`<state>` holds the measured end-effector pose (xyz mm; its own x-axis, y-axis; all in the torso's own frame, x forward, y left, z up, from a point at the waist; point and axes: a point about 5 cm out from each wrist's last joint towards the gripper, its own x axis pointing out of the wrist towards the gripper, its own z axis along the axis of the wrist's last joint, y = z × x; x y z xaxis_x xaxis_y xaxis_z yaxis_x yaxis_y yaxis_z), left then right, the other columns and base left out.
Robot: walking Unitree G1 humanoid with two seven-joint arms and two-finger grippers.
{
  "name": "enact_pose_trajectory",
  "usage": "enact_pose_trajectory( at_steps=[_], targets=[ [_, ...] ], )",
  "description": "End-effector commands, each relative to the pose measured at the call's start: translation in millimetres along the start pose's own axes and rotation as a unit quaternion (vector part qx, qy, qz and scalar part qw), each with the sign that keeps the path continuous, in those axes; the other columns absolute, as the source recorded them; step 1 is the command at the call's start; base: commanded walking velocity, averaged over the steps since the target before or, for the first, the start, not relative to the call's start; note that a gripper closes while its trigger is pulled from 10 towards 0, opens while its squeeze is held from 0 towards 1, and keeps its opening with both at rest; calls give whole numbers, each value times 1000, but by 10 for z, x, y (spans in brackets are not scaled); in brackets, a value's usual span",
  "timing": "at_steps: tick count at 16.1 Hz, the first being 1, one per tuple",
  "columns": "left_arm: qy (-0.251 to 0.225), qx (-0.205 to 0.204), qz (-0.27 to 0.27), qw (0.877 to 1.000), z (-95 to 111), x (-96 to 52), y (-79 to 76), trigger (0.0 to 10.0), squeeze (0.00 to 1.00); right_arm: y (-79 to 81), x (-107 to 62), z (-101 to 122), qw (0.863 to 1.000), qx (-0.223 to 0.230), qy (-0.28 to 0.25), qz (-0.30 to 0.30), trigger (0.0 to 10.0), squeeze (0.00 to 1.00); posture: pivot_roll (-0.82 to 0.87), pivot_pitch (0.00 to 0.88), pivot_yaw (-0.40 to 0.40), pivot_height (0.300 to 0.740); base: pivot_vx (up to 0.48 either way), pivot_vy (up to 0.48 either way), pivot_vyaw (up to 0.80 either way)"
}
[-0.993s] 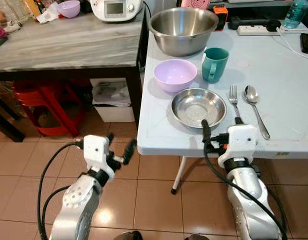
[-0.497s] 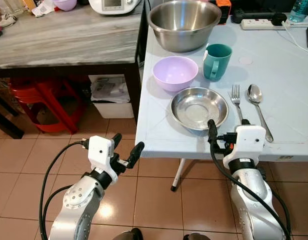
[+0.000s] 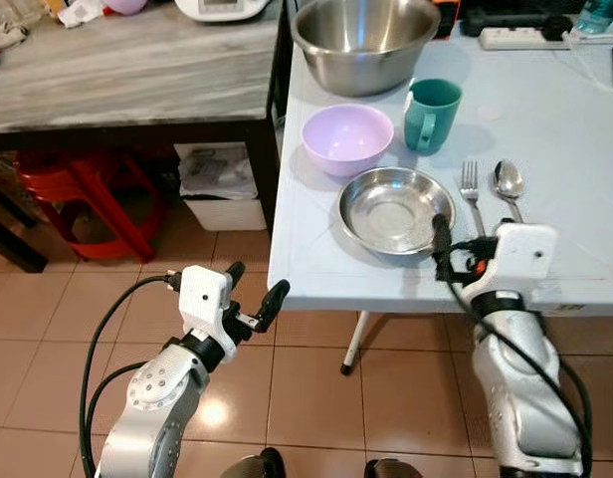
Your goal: Setting the table
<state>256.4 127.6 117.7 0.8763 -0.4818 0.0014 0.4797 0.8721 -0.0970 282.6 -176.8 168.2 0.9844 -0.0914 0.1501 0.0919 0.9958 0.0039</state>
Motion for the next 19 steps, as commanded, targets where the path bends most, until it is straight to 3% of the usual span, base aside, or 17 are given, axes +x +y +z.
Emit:
enact_pose_trajectory(
  at_steps=[1,10,15,19],
  targets=[
    [2,17,-11,1000,18,-9,-14,10000,0,-22,12,-65,1000,15,24,-5,10000,0,-108,222,99,740,0,0,0],
    [10,27,-23,999,25,-6,-18,10000,0,8,198,-76,995,73,67,9,10000,0,-99,238,117,740,0,0,0],
    [14,28,-44,999,31,-41,-16,10000,0,42,245,-119,992,74,98,28,10000,0,-93,237,113,740,0,0,0],
    [11,38,-57,998,65,-39,-11,10000,0,46,312,-11,993,71,88,40,10000,0,-94,233,108,740,0,0,0]
  ],
)
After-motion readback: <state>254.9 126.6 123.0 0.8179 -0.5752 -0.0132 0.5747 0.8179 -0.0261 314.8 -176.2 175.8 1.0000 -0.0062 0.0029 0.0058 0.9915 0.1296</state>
